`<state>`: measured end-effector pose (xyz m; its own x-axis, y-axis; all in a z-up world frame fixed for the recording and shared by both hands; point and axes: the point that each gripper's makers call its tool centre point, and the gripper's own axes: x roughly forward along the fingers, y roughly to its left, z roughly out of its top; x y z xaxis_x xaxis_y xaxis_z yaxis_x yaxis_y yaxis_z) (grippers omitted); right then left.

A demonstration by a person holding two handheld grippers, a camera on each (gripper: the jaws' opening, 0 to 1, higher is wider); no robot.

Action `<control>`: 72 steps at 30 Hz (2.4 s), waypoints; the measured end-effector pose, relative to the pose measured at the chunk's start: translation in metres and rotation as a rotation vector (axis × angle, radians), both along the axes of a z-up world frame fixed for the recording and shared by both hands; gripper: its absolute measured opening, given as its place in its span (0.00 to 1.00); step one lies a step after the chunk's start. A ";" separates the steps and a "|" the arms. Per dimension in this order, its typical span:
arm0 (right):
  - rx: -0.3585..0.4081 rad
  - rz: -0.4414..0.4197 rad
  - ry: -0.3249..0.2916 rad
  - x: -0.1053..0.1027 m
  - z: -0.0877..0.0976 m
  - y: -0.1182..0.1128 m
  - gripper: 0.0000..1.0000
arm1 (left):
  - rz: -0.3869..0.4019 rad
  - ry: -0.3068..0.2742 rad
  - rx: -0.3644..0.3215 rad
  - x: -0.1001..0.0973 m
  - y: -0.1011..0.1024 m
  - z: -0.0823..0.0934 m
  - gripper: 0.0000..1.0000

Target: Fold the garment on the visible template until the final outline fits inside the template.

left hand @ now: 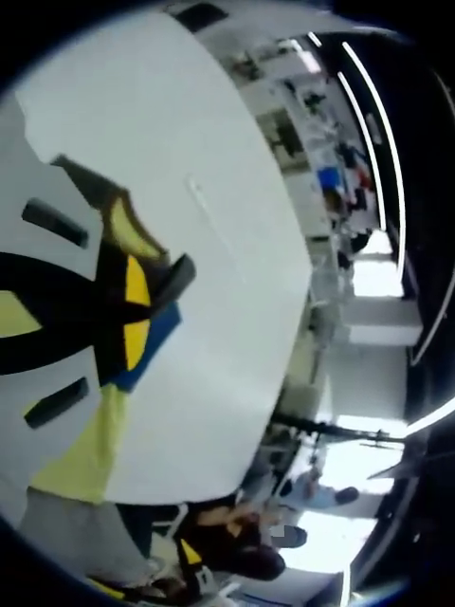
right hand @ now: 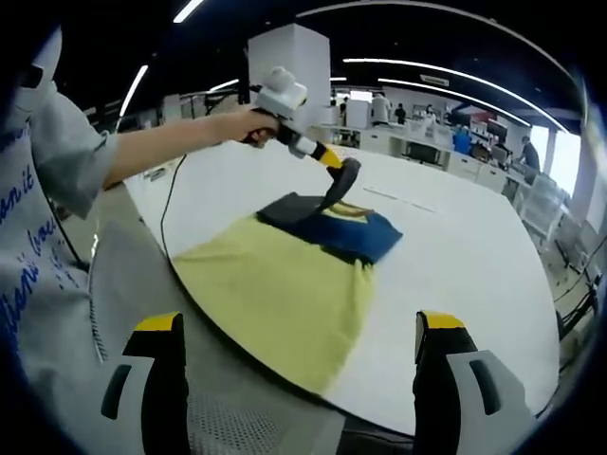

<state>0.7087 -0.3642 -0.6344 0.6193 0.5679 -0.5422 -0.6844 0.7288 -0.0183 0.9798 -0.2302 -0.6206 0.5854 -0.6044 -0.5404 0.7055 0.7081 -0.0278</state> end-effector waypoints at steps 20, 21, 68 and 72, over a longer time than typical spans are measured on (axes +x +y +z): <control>0.009 -0.011 0.026 -0.007 -0.001 0.002 1.00 | -0.074 0.065 0.048 -0.021 -0.036 -0.046 0.00; 0.011 -0.011 0.025 -0.007 -0.001 0.001 1.00 | -0.077 0.066 0.048 -0.022 -0.037 -0.047 0.00; 0.022 -0.050 0.044 -0.004 -0.011 -0.006 1.00 | -0.077 0.147 0.049 -0.017 -0.065 -0.103 0.15; 0.014 -0.057 0.048 -0.006 -0.013 -0.009 1.00 | -0.089 0.147 0.048 -0.020 -0.067 -0.102 0.13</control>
